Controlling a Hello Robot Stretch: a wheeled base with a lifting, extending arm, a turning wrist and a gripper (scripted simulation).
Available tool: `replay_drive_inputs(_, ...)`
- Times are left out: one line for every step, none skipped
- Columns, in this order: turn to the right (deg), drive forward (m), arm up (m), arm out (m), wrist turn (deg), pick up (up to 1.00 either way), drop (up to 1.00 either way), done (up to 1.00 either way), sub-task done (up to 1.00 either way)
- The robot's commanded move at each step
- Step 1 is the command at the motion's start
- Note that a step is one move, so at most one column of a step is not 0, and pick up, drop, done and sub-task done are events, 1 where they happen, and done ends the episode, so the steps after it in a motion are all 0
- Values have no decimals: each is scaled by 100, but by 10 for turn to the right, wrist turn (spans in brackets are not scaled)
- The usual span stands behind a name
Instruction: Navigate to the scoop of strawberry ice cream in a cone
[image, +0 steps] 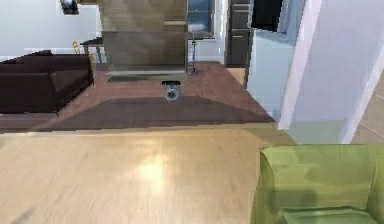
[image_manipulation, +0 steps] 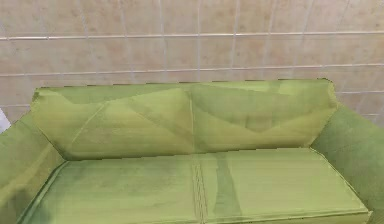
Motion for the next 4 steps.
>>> replay_drive_inputs(30, 0, 0, 0, 0, 0, 0, 0, 0)
replay_drive_inputs(-450, 0, 0, 0, 0, 0, 0, 0, 0)
replay_drive_inputs(-450, 0, 0, 0, 0, 0, 0, 0, 0)
replay_drive_inputs(-60, 0, 0, 0, 0, 0, 0, 0, 0)
